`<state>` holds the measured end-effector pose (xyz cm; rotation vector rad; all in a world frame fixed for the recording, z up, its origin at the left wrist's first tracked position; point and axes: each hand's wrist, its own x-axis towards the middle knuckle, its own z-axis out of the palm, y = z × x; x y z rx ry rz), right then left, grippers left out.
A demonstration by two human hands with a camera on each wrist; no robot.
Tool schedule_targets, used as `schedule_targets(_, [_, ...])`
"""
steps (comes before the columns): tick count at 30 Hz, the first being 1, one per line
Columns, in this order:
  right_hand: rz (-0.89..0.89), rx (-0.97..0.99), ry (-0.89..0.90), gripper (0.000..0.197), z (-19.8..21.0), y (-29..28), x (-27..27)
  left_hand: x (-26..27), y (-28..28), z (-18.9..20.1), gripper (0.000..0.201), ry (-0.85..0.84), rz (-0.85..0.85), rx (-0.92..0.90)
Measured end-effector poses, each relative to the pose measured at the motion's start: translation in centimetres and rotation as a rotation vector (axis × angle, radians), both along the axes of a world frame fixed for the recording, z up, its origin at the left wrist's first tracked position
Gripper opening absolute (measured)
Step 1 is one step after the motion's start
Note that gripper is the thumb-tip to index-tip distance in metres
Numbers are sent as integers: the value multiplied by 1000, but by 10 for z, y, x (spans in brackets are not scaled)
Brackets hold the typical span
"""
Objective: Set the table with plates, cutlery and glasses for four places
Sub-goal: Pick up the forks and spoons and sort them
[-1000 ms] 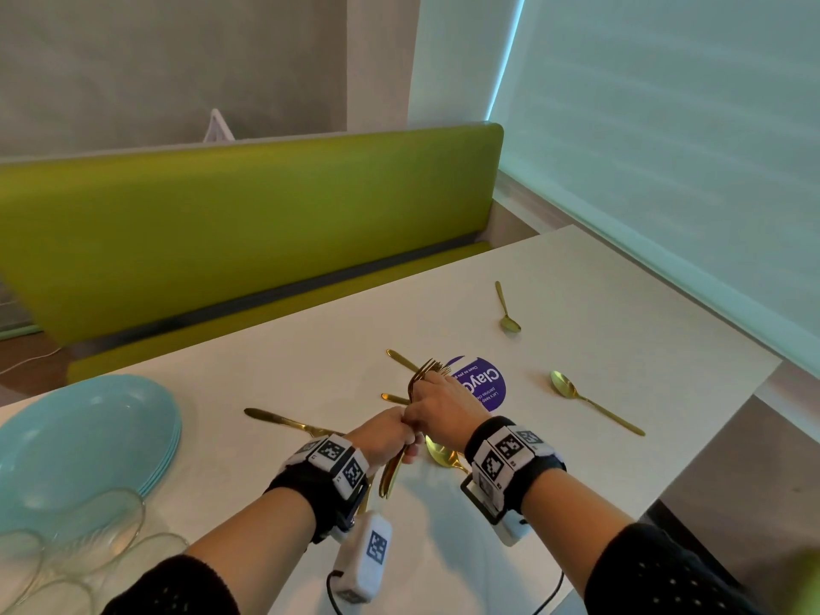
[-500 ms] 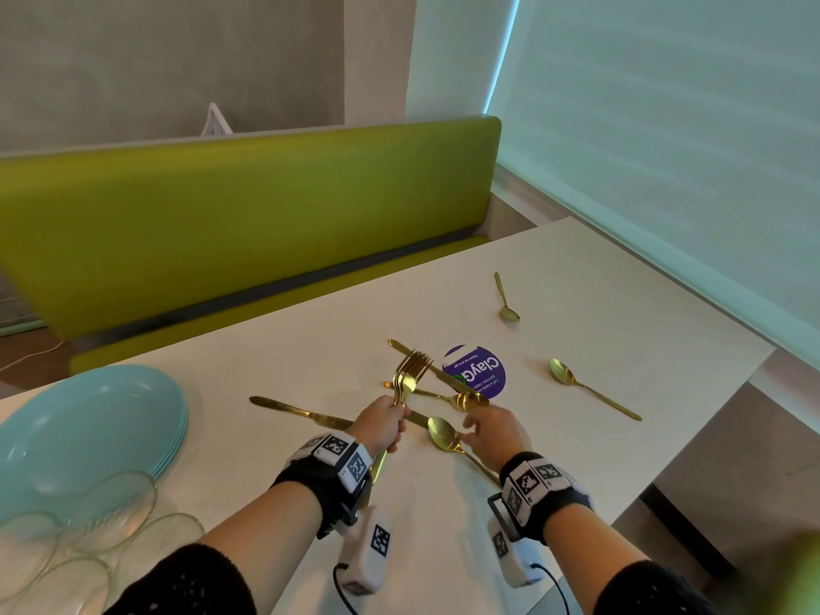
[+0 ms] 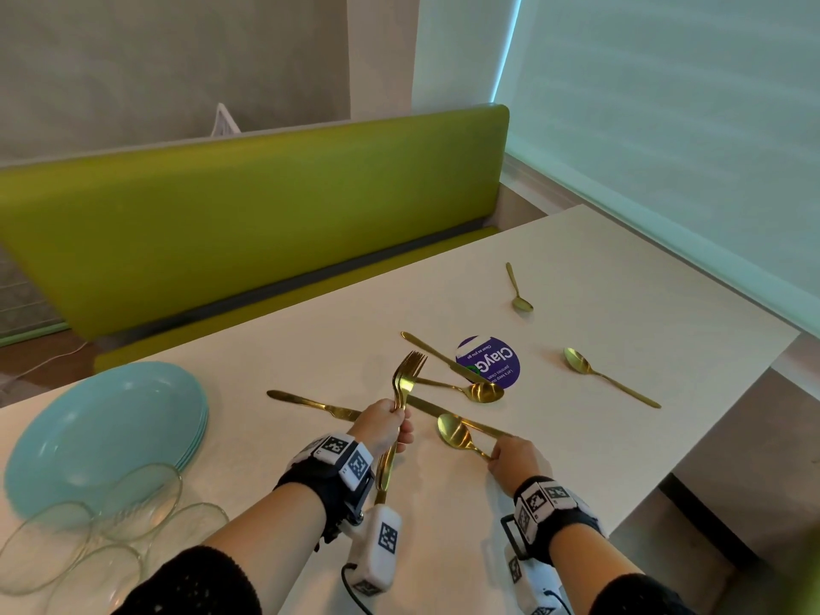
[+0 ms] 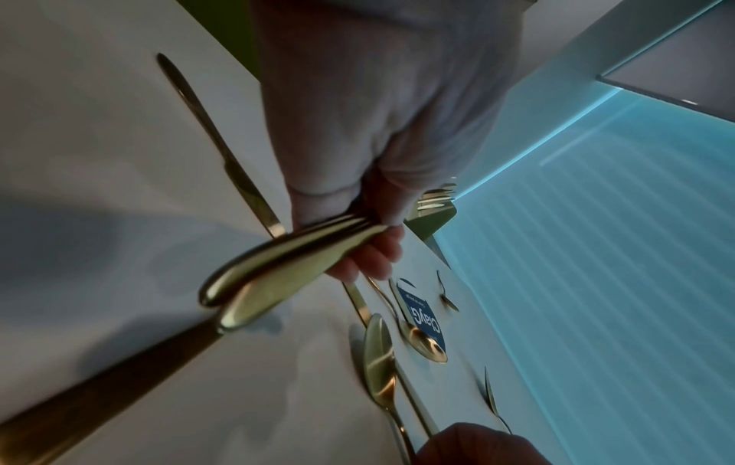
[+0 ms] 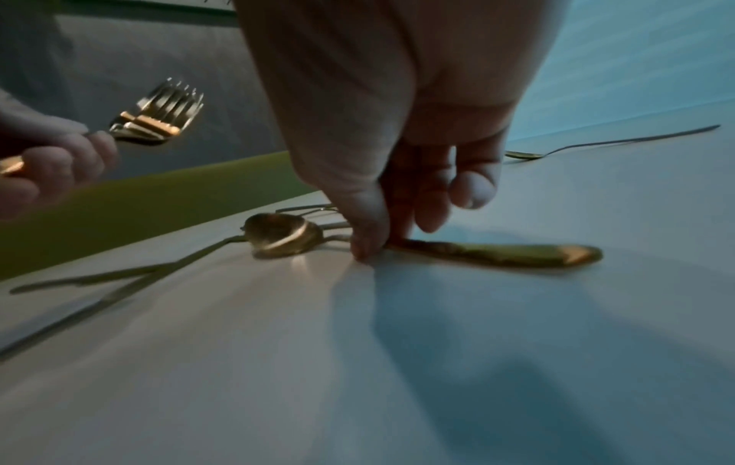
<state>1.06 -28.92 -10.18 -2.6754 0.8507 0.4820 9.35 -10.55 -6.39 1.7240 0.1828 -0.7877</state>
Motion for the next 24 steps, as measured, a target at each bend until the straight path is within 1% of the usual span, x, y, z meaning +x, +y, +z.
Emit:
schedule_targets(4, [14, 53, 31, 22, 5, 6, 5, -1, 6, 1, 18, -1, 21, -49])
schedule_targets(6, [-29, 125, -13, 17, 13, 11, 12, 0, 8, 1, 17, -1, 58, -80])
schedule_targets(7, [-70, 193, -68, 12, 18, 14, 15, 0, 10, 2, 17, 3, 75, -93])
schedule_targets(9, [-150, 381, -180, 12, 31, 23, 21, 0, 14, 5, 16, 16, 91, -118])
schedule_targets(13, [-231, 861, -295, 6, 67, 54, 28, -4, 20, 13, 17, 36, 82, -184])
schedule_targets(15, [-273, 1034, -317, 5, 79, 70, 28, -7, 23, 17, 16, 40, 64, -205])
schedule_targets(16, [-280, 1090, -312, 4, 82, 77, 27, -8, 24, 19, 15, 39, 53, -214])
schedule_targets(19, [-297, 1173, -292, 6, 82, 89, 23, -12, 27, 19, 16, 16, 19, -208])
schedule_targets(24, [-339, 1156, -292, 8, 81, 94, 11, -19, 29, 21, 17, 0, -59, -203])
